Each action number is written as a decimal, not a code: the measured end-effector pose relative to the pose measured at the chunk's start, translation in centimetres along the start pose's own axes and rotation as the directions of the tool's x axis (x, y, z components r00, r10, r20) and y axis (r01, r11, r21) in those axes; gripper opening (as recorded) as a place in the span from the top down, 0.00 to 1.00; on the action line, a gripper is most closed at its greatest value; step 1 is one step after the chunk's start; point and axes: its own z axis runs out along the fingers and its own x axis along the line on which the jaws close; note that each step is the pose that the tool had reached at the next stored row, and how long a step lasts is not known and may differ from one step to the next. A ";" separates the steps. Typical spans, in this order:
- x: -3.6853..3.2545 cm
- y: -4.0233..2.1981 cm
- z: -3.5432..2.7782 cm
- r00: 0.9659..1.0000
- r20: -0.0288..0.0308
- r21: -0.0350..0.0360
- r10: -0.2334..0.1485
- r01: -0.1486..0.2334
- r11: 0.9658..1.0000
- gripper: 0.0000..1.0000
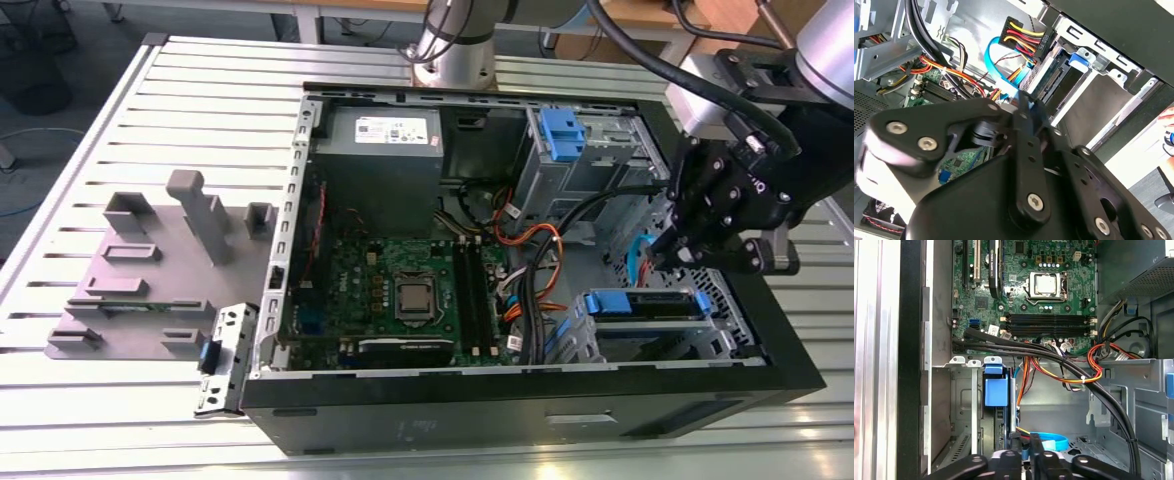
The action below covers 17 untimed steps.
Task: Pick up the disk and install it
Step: 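Insert the first disk wire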
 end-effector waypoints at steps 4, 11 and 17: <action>0.00 0.00 0.01 1.000 0.000 0.000 0.000 0.000 1.000 0.84; 0.30 0.00 0.09 1.000 0.000 0.000 0.000 0.000 1.000 0.84; 1.61 0.00 0.59 1.000 0.004 0.006 -0.001 0.001 1.000 0.84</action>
